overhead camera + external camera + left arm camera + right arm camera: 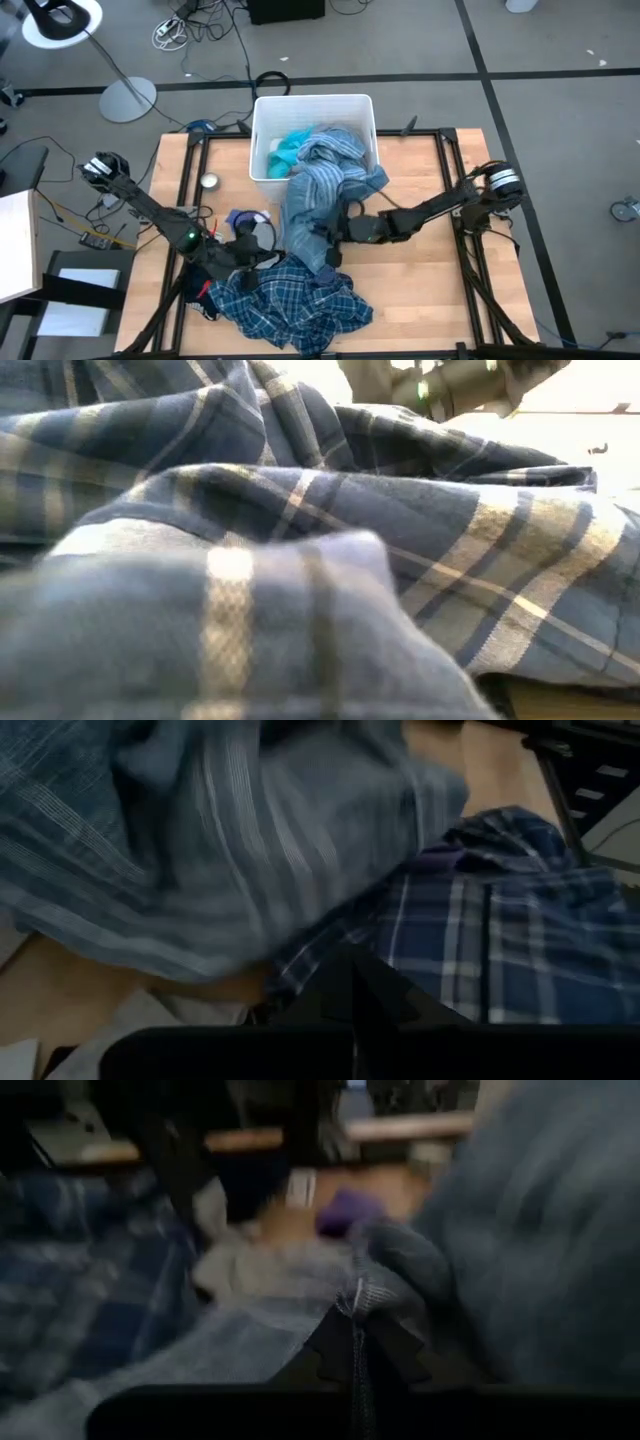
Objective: Sort clothes
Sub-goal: Put the light blue and white patterned shirt into the white laundry bin
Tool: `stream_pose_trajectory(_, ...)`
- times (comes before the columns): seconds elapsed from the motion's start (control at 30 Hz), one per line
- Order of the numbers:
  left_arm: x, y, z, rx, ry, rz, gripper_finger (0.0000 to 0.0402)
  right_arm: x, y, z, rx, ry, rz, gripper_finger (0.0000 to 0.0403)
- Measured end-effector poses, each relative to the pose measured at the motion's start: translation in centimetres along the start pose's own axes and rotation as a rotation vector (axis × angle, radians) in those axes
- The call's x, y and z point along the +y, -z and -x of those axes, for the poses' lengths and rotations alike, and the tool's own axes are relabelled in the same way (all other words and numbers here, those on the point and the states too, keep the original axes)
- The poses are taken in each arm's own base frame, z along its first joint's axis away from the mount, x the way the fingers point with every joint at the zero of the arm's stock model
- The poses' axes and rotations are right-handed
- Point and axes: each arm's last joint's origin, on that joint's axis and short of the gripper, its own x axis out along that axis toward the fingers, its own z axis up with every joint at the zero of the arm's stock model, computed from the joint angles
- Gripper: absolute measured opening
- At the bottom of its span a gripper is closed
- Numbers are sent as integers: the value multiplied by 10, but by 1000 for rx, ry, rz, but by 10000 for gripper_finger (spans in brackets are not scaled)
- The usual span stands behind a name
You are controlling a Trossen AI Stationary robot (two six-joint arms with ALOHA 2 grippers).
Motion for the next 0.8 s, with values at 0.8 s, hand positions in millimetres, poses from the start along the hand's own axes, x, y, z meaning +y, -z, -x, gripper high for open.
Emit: stream_pose_trajectory(0.8, 45, 72, -5, -213, 157, 175, 0, -122, -297, 100, -471, 351, 269, 3)
